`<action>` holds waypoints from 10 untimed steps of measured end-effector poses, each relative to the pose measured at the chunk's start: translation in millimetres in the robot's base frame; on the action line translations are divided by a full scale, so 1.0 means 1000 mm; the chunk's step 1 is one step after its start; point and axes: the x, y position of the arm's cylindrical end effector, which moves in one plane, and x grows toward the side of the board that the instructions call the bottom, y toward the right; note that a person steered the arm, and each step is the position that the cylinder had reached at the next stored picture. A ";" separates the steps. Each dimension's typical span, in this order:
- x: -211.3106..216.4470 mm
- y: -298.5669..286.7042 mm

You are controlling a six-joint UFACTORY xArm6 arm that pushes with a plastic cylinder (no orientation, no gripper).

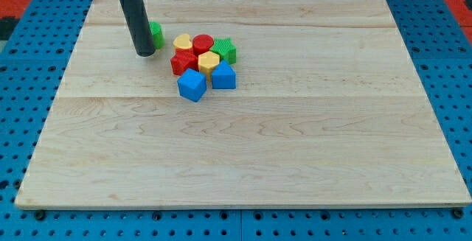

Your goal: Push the green circle towards the top right corner

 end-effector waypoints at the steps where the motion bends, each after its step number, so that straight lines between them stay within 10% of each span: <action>1: 0.000 -0.014; 5: -0.056 -0.003; 9: -0.106 0.308; 10: -0.089 0.233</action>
